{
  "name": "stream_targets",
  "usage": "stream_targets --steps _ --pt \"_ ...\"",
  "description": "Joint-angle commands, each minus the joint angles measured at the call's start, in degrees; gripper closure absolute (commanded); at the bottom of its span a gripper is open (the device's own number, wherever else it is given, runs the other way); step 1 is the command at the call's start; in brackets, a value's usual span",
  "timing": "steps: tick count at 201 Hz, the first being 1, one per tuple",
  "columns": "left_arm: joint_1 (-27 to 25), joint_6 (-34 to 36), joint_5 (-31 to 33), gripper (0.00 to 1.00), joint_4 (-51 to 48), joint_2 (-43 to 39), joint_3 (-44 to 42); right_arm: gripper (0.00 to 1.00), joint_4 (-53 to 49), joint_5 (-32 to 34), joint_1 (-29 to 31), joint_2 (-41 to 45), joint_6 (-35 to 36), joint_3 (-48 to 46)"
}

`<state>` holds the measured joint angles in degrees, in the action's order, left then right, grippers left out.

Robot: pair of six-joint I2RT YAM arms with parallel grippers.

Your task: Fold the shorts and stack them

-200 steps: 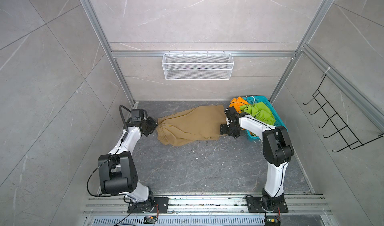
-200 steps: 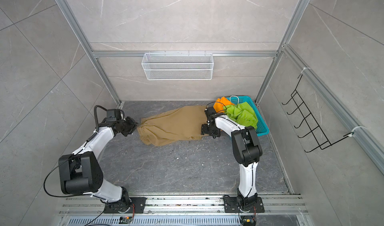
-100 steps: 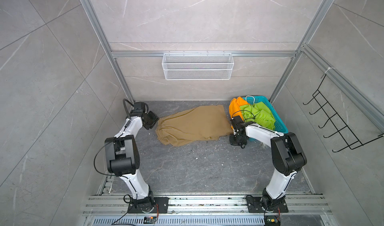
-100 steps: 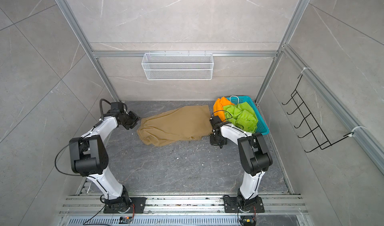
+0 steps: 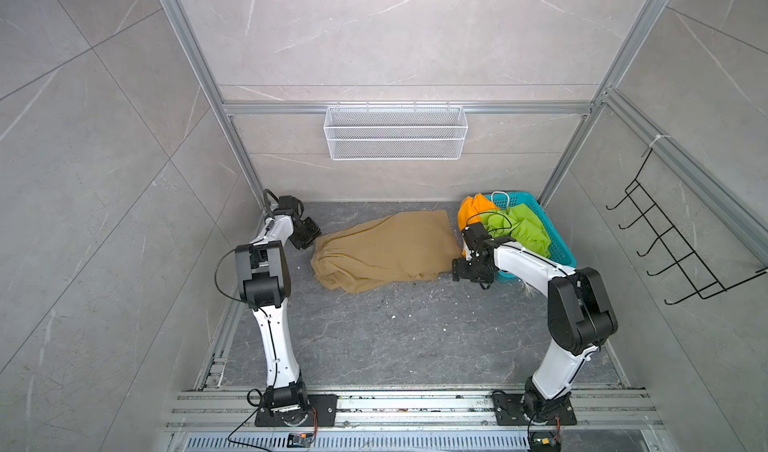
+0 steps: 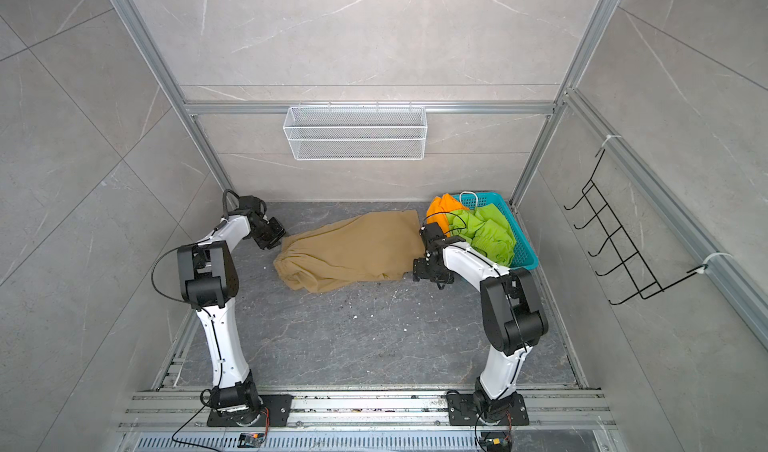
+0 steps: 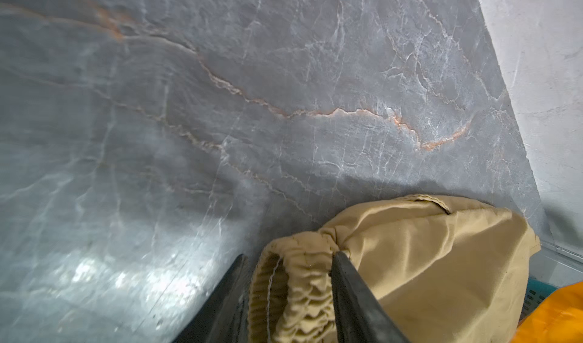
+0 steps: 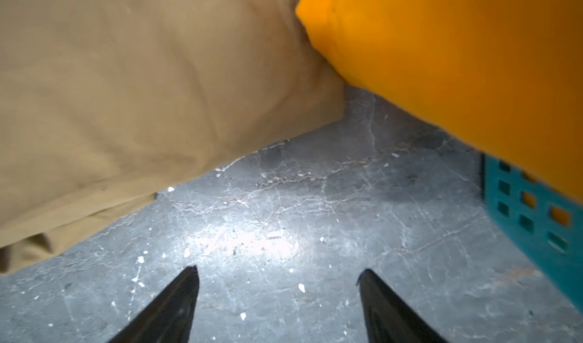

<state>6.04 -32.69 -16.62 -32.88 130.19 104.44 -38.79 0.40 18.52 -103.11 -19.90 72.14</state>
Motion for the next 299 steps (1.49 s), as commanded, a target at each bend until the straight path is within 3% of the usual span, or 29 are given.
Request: stream_targets --steps 1,19,31,48,66,104,128,156,186,232,260,299 --pt "0.1 0.5 -4.3 0.55 2.0 0.6 1.5 0.18 -1.5 -1.9 0.1 0.5 -1.0 1.7" --pt "0.1 0.2 -5.3 0.58 4.6 1.6 1.3 0.18 -1.8 -2.9 0.0 0.0 -1.4 2.3" --pt "0.1 -0.5 -5.4 0.66 7.0 1.8 0.1 0.19 -1.5 -3.4 0.0 0.2 -2.0 2.5" --pt "0.1 -2.4 -7.1 0.92 12.5 0.7 -3.1 0.19 0.3 -4.1 0.0 1.3 -3.2 1.5" --pt "0.2 -4.1 -9.0 1.0 16.9 -1.8 -5.2 0.19 1.0 -5.0 0.1 1.8 -4.2 1.3" --pt "-0.1 -5.5 -15.1 1.0 19.9 -9.9 -3.9 0.2 -1.2 -6.2 0.1 1.9 -3.4 6.1" --pt "-1.9 -3.6 -18.2 1.0 20.6 -17.3 -5.9 0.2 -4.6 -7.0 0.1 0.1 -4.3 14.5" --pt "-7.5 1.7 -17.6 1.0 18.6 -23.3 -8.0 0.16 -6.4 -9.7 0.0 -0.6 -6.3 21.6" --pt "-16.6 6.9 -19.1 1.0 17.3 -27.4 -8.9 0.03 -5.6 -8.8 -0.1 -0.4 -6.6 21.5" --pt "-25.0 8.0 -19.4 1.0 16.5 -37.5 -24.9 0.0 -5.6 -8.3 -1.0 -5.0 -7.1 26.1" --pt "-25.3 8.5 -19.1 1.0 17.0 -45.6 -35.1 0.0 -7.1 -10.0 -1.8 -10.4 -7.8 33.0" --pt "-25.2 11.5 -14.9 1.0 12.3 -53.4 -39.4 0.0 -9.8 -12.5 -1.8 -23.6 -10.5 47.2"
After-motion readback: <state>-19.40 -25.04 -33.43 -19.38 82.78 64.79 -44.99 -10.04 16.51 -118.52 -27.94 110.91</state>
